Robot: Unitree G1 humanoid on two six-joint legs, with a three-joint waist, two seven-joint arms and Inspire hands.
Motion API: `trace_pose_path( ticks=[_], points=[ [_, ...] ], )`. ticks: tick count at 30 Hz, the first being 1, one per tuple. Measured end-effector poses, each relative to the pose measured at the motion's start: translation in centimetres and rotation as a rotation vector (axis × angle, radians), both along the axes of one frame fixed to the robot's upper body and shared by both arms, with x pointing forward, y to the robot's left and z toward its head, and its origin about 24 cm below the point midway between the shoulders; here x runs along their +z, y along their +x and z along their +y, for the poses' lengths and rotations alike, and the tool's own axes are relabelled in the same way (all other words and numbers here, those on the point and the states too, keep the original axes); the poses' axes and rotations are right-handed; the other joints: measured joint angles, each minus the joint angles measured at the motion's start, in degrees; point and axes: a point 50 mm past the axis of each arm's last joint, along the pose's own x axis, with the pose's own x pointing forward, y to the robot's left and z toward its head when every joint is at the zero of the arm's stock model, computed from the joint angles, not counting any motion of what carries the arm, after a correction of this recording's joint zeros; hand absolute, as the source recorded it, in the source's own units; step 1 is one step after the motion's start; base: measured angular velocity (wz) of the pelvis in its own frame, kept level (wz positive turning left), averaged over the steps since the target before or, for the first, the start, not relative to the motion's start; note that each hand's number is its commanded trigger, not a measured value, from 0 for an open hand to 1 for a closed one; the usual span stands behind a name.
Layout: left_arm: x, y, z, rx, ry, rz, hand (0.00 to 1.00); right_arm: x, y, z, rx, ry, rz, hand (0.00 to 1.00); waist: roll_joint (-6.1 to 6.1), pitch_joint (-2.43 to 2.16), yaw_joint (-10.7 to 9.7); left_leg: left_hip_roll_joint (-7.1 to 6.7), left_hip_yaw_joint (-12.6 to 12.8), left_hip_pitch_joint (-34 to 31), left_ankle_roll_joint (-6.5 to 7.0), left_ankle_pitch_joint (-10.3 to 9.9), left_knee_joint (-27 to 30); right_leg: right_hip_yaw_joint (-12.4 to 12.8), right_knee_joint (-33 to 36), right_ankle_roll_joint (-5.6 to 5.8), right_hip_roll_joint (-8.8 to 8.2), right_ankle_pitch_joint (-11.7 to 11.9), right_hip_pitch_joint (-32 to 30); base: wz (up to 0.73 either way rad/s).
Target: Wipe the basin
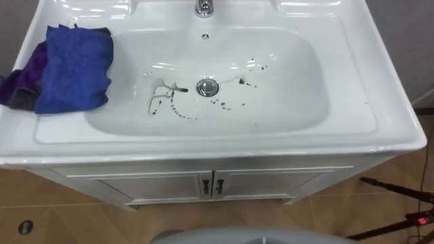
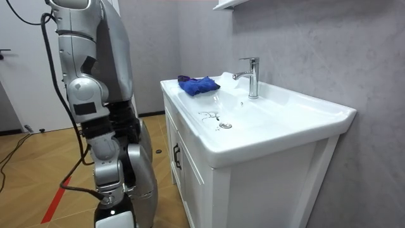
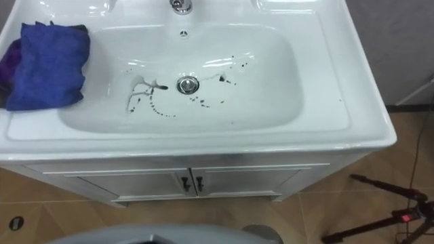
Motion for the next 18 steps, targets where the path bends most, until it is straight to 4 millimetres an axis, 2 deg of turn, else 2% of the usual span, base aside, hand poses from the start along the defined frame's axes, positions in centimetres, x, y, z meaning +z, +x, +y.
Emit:
trace_pose_path(
  ticks=[5,8,13,18],
  points=[
    [0.1,-0.9,0.4,0.178,0.024,-0.022,0.0,0.0,-0.1,-0.1,-0.01,-0.001,0.001,0.0,-0.03,-0.09,0.14,0.02,-0.34,0.15,-0.12,-0.08,-0.38,-0.41,-0.1,-0.23,-0.01,-0.16,0.41,0.02],
    [0.0,-2.1,0.3,0.261,0.029,-0.007,0.0,0.0,-0.5,-0.1,-0.02,-0.001,0.03,0.0,0.51,-0.45,0.19,-0.08,-1.29,0.32,-0.12,-0.08,-0.27,-1.03,-0.45,-0.23,-0.04,-0.16,1.02,0.11],
    [0.1,-3.6,0.2,0.404,0.05,0.002,0.0,0.1,-0.4,-0.2,-0.042,-0.008,0.019,0.0,1.03,-0.4,1.64,-0.08,-1.54,0.16,-0.16,-0.06,-0.26,-1.53,-0.26,-0.15,-0.09,-0.28,1.15,0.06],
    [0.4,-5.2,0.6,0.556,0.125,0.012,0.0,0.2,0.3,-0.7,-0.1,-0.031,-0.028,0.0,1.18,-0.31,1.65,-0.65,-2.81,0.26,-0.31,0.05,-0.31,-2.38,1.35,-0.1,-0.89,-1.73,1.02,0.13]
  ],
)
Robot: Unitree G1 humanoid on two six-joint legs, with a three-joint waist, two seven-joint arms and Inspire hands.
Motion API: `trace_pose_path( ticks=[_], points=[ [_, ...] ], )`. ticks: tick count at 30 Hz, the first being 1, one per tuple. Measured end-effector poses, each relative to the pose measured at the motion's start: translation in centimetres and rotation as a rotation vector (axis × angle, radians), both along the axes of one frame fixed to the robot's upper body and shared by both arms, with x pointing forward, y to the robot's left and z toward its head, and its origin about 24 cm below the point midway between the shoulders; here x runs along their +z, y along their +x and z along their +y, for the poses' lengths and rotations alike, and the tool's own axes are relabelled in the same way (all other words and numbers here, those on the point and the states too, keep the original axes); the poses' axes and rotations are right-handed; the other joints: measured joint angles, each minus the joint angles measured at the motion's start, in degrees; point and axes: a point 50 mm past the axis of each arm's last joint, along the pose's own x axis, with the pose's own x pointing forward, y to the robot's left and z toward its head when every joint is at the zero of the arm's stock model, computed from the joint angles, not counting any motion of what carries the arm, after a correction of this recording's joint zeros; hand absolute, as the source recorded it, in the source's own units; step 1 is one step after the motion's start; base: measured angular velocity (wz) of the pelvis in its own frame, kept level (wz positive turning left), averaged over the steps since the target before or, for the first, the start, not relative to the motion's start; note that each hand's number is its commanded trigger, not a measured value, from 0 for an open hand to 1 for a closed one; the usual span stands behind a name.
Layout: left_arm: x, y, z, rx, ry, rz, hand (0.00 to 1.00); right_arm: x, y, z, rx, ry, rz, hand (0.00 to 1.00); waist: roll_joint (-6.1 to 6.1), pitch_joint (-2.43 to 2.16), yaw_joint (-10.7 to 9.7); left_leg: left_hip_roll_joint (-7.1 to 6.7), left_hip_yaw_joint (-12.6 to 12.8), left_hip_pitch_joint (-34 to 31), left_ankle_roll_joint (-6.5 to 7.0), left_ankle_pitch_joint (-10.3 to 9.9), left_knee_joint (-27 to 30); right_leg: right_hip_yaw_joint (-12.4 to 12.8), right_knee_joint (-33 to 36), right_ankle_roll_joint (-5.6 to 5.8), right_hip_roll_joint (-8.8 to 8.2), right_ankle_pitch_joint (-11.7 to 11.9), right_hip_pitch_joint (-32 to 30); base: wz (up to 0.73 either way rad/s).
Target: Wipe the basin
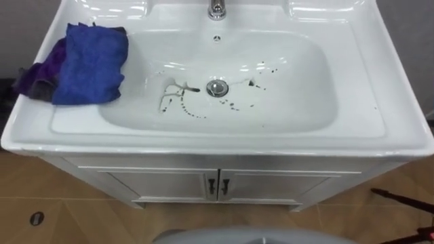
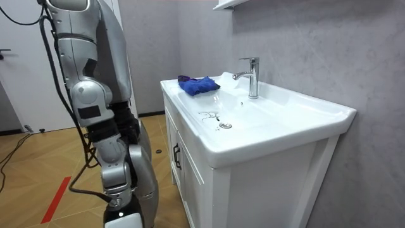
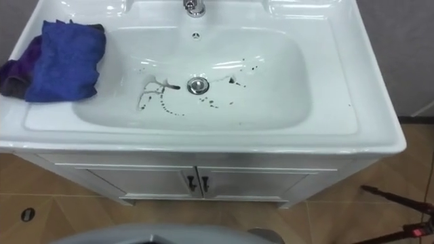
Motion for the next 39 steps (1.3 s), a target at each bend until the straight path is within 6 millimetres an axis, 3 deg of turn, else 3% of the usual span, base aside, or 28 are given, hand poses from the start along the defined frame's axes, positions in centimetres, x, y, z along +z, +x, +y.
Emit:
trace_pose_path(
  ticks=[8,10,14,23,30,39],
  points=[
    [1.1,-0.5,2.1,0.218,0.25,-0.017,0.0,0.1,-0.1,-0.4,-0.01,-0.026,-0.026,0.0,0.21,-0.14,2.63,-0.52,-1.73,-0.31,-0.19,0.15,-0.02,-1.78,1.11,0.11,-0.82,-1.29,-0.13,0.12],
    [1.8,-0.3,3.3,0.284,0.365,-0.032,0.0,0.2,-0.3,-0.8,-0.044,-0.049,-0.045,0.0,0.68,-0.52,3.17,-0.82,-2.77,-0.25,-0.35,0.4,-0.77,-2.54,1.37,0.18,-1.11,-1.63,-0.01,0.16],
    [3.6,0.6,5.8,0.363,0.596,-0.063,0.0,0.7,-0.3,-2.1,-0.033,-0.126,-0.086,0.0,1.31,-0.75,4.54,-0.94,-3.42,-0.26,-0.44,0.57,-0.48,-2.71,1.64,0.2,-1.23,-1.75,-0.06,0.07],
    [7.1,2.3,8.9,0.469,0.954,-0.155,0.0,1.2,-0.1,-2.9,-0.028,-0.174,-0.155,0.0,2.21,-1.0,5.8,-1.59,-4.6,-0.46,-0.27,0.8,-1.11,-3.01,1.67,0.47,-1.84,-2.21,-0.11,0.05],
    [8.4,2.9,9.8,0.472,1.087,-0.187,0.0,1.2,0.1,-2.9,-0.022,-0.17,-0.176,0.0,2.74,-1.22,6.06,-1.76,-4.65,-0.07,-0.13,1.02,-1.55,-3.15,2.06,0.52,-2.05,-2.23,-0.12,0.0],
    [12.3,6.7,11.7,0.499,1.274,-0.433,0.0,1.3,0.4,-3.0,-0.004,-0.173,-0.213,0.0,3.12,-1.12,5.71,-1.87,-5.12,-0.17,-0.13,1.05,-1.44,-3.57,1.82,0.62,-2.15,-2.27,-0.04,0.02]
  ],
)
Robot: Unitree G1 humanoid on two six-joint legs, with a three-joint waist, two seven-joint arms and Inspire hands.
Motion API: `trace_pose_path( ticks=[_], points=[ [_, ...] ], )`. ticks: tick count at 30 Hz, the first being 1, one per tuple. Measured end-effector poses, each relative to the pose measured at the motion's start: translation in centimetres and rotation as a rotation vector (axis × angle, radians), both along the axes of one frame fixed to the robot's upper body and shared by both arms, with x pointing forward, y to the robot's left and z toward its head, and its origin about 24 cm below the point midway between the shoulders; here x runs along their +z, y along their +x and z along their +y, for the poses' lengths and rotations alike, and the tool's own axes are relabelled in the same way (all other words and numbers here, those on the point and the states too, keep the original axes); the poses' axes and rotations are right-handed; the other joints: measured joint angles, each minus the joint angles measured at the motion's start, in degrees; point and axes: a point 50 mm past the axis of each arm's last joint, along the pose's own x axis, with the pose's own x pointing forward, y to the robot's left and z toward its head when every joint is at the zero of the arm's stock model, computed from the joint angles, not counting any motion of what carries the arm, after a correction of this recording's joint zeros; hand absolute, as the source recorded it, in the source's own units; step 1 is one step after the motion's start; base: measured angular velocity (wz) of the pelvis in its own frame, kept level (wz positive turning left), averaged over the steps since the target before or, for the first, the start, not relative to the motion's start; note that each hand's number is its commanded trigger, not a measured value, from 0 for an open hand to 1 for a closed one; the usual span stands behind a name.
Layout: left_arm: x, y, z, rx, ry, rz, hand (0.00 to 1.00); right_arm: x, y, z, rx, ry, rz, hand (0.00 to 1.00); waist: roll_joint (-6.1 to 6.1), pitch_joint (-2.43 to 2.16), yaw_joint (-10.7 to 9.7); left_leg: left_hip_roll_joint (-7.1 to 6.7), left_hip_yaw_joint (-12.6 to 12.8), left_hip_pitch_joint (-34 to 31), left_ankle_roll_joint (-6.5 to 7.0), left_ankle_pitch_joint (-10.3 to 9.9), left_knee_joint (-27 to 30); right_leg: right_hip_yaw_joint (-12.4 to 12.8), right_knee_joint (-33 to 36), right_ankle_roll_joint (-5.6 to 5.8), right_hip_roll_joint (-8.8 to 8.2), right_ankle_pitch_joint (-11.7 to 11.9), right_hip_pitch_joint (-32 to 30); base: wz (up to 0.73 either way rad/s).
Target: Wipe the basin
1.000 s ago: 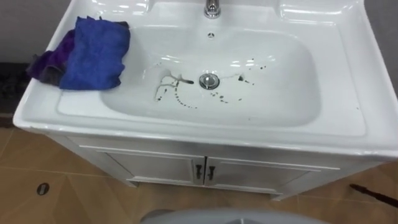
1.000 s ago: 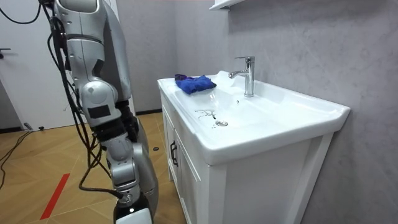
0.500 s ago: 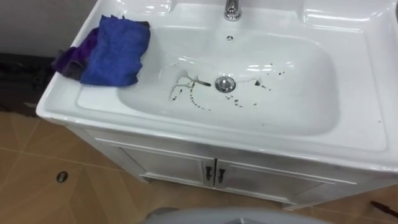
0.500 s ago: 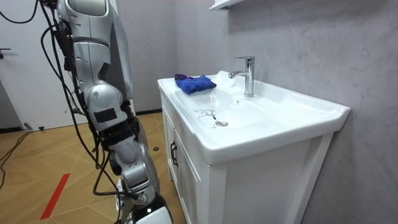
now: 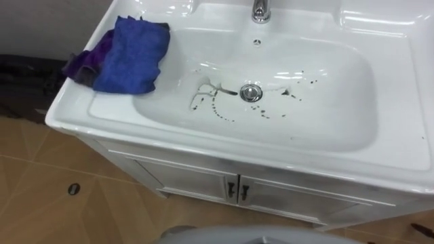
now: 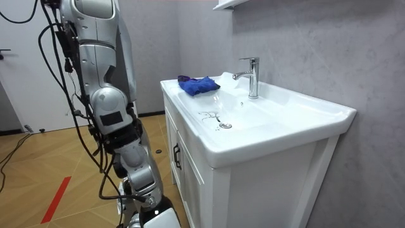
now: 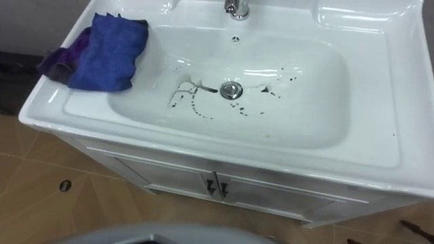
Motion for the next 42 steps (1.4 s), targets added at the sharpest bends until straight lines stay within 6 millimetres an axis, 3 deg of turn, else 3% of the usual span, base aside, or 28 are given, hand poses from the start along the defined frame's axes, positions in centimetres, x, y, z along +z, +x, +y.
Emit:
trace_pose_path(
  ticks=[6,7,11,14,22,25,29,32,42],
  points=[
    [2.3,2.8,0.1,-0.093,0.137,-0.049,0.0,0.1,-0.3,-0.2,0.006,0.006,0.0,0.0,0.55,0.26,-0.16,0.01,0.2,0.38,0.0,0.0,0.12,0.33,0.46,0.04,-0.06,-0.05,-0.09,-0.01],
    [2.8,3.2,0.2,-0.109,0.177,-0.041,0.0,0.1,-0.4,-0.3,0.009,0.001,0.004,0.0,0.73,0.47,-0.21,-0.01,0.37,0.59,0.0,0.0,0.08,0.53,0.57,0.04,-0.07,-0.05,-0.06,-0.06],
    [5.0,4.7,0.5,-0.201,0.337,0.024,0.0,0.1,-0.9,-0.3,0.035,0.006,0.024,0.0,1.0,0.47,-0.3,0.0,0.56,0.53,-0.01,-0.02,0.01,0.85,0.6,-0.03,0.01,-0.13,-0.27,-0.04],
    [7.7,6.3,0.5,-0.282,0.506,0.045,0.0,0.1,-1.4,-0.3,0.032,0.019,0.037,0.0,1.07,0.47,-1.03,0.02,0.97,0.48,-0.01,-0.02,-0.06,1.43,0.89,-0.09,0.0,-0.21,-0.95,-0.07],
    [11.5,8.5,-0.2,-0.387,0.763,0.08,0.0,0.1,-1.7,-0.2,0.034,0.023,0.035,0.0,1.47,0.62,-3.18,0.11,3.08,0.18,0.0,-0.02,-0.18,4.01,0.72,-0.1,0.33,-0.18,-2.03,-0.13],
    [11.9,9.2,-0.9,-0.436,0.812,0.095,0.0,0.1,-1.7,-0.2,0.039,0.022,0.029,0.0,1.82,0.64,-3.9,0.31,3.82,0.39,-0.01,-0.02,-0.18,4.75,0.62,-0.1,0.72,0.08,-2.06,-0.15],
    [12.2,10.9,-2.2,-0.521,0.849,0.078,0.0,0.0,-1.6,0.0,0.062,0.03,0.042,0.0,2.01,1.22,-4.66,0.45,3.79,0.99,-0.01,-0.02,-0.15,5.69,0.54,-0.19,1.08,0.17,-2.08,-0.1],
    [12.3,11.7,-3.0,-0.596,0.873,0.106,0.0,-0.1,-1.7,0.3,0.1,0.049,0.059,0.0,2.11,1.0,-4.96,0.48,3.8,1.13,-0.01,-0.02,-0.15,6.15,0.25,-0.29,1.23,0.24,-2.0,-0.11],
    [10.9,13.6,-5.2,-0.818,0.808,0.159,0.0,-0.4,-1.6,1.0,0.148,0.104,0.08,0.0,1.95,1.05,-6.43,0.56,5.27,2.22,-0.01,-0.02,-0.53,8.16,0.5,-0.31,1.54,0.29,-1.9,-0.08]
  ],
)
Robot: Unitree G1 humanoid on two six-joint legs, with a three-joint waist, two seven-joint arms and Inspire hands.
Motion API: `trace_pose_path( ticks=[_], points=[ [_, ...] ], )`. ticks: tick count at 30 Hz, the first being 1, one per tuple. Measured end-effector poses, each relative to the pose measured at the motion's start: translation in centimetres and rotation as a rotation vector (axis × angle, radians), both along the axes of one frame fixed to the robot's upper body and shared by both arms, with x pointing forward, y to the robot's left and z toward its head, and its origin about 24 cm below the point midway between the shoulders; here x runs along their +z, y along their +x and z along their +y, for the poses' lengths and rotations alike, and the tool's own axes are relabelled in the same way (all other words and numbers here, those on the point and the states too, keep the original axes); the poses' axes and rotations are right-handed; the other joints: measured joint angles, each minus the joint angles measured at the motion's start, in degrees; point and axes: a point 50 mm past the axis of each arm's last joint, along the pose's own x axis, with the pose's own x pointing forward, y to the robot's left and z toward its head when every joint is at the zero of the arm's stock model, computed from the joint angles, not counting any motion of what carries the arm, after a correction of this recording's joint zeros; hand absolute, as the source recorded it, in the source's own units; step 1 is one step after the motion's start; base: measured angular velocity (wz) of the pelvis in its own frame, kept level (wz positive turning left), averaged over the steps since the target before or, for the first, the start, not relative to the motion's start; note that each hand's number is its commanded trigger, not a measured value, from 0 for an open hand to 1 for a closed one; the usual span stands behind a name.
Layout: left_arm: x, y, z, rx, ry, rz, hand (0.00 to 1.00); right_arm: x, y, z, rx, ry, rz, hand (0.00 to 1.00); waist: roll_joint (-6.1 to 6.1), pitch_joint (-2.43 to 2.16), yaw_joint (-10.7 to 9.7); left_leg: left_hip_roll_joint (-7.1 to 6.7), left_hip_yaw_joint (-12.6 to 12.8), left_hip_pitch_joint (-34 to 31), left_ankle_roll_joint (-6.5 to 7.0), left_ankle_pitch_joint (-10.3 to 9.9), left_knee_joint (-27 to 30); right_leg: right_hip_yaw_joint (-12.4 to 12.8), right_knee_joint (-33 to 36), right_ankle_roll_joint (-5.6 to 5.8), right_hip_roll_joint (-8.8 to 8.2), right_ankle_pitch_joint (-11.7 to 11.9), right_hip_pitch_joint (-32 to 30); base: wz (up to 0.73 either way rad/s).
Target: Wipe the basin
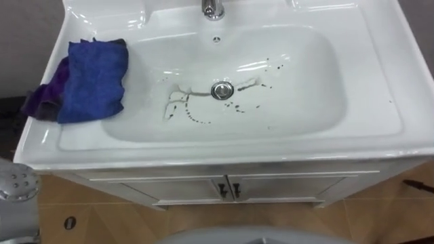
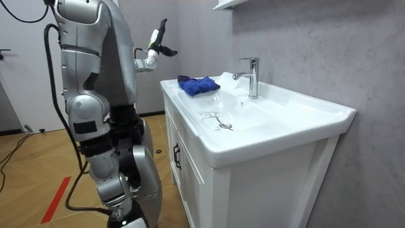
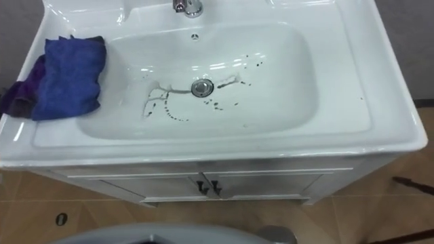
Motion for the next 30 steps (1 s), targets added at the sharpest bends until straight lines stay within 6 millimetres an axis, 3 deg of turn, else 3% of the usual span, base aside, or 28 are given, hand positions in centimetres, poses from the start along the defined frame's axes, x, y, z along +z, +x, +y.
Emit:
trace_pose_path(
  ticks=[5,11,13,17,19,21,23,26,30],
  points=[
    [-1.3,1.0,-1.6,-0.097,-0.128,0.036,0.0,-0.1,0.9,0.1,0.025,0.001,-0.006,0.0,-1.24,0.17,-2.32,0.1,0.0,0.3,0.0,0.0,-0.29,0.12,0.25,-0.14,0.16,0.09,0.3,0.0],
    [-3.7,1.1,-2.4,-0.142,-0.436,0.038,0.0,-0.4,1.4,1.0,0.037,0.02,0.009,0.0,-3.15,0.1,-2.64,0.66,1.55,0.95,0.0,0.0,-0.43,0.8,0.19,-0.63,0.76,0.42,0.15,-0.09],
    [-4.1,1.1,-2.4,-0.151,-0.477,0.051,0.0,-0.6,1.3,1.4,0.036,0.034,0.016,0.0,-3.53,-0.03,-2.64,0.86,1.7,1.0,-0.02,-0.01,-0.38,0.78,0.11,-0.73,0.91,0.58,-0.08,0.0],
    [-4.4,1.3,-2.5,-0.179,-0.501,0.079,0.0,-0.7,1.3,1.7,0.032,0.055,0.027,0.0,-3.96,0.17,-2.59,1.25,1.69,0.48,-0.05,-0.02,-0.28,0.9,-0.66,-0.92,1.39,1.31,-0.08,0.0],
    [-4.2,1.8,-2.7,-0.197,-0.505,0.076,0.0,-0.7,1.5,1.7,0.025,0.054,0.024,0.0,-3.51,0.14,-2.71,1.31,1.64,-0.08,-0.17,-0.1,-0.17,0.78,-0.83,-0.87,1.44,1.55,-0.06,0.02],
    [-4.0,2.5,-3.0,-0.218,-0.508,0.067,0.0,-0.7,1.5,1.7,0.024,0.055,0.024,0.0,-2.63,0.43,-2.79,1.37,1.54,-0.28,-0.18,-0.1,-0.48,0.66,-1.25,-0.85,1.56,2.02,-0.1,0.03],
    [-3.9,2.9,-3.3,-0.242,-0.511,0.071,0.0,-0.7,1.5,1.8,0.023,0.056,0.024,0.0,-1.57,0.19,-2.95,1.37,1.65,-0.24,-0.17,-0.1,-0.71,0.79,-1.74,-0.82,1.69,2.38,-0.03,-0.02],
    [-3.7,3.3,-3.4,-0.252,-0.51,0.061,0.0,-0.7,1.5,1.9,0.022,0.061,0.025,0.0,-0.79,0.47,-3.41,1.36,1.72,-0.26,-0.16,-0.09,-0.71,0.84,-1.69,-0.81,1.68,2.38,-0.15,0.0],
    [-3.5,3.6,-3.5,-0.263,-0.509,0.055,0.0,-0.8,1.3,1.9,0.011,0.069,0.032,0.0,-0.64,0.45,-3.91,1.34,1.93,-0.2,-0.15,-0.07,-0.5,1.05,-1.71,-0.76,1.68,2.35,-0.16,-0.03]
  ],
)
